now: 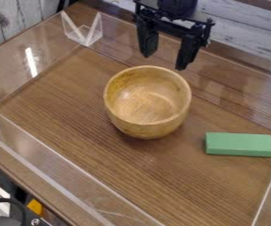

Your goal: Put the green block in the brown bowl

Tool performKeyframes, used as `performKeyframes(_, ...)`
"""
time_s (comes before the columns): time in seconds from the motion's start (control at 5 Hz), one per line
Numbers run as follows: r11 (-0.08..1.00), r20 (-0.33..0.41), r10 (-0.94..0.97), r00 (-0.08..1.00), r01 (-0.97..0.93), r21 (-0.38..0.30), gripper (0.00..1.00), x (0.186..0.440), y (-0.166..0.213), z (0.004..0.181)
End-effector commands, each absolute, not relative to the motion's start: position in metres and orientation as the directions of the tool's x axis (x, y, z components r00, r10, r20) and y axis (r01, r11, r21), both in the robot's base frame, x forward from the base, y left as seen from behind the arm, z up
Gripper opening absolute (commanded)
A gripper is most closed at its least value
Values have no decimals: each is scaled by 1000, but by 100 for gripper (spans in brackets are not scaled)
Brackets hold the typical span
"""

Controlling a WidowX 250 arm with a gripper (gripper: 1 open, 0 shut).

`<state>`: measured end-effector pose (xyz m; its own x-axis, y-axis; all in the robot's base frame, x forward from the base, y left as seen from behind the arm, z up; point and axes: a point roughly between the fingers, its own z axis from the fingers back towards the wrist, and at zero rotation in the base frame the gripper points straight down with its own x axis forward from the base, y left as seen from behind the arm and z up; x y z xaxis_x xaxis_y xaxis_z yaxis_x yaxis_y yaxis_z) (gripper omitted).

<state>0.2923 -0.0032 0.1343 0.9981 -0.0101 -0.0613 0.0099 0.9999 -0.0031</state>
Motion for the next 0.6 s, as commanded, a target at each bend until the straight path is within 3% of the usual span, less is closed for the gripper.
performKeyframes(0.0, 999, -74, -44, 996, 44, -2, 100, 292, -8, 130)
performKeyframes(0.4, 937, -64, -348, 936, 349, 22, 100, 302, -67, 128)
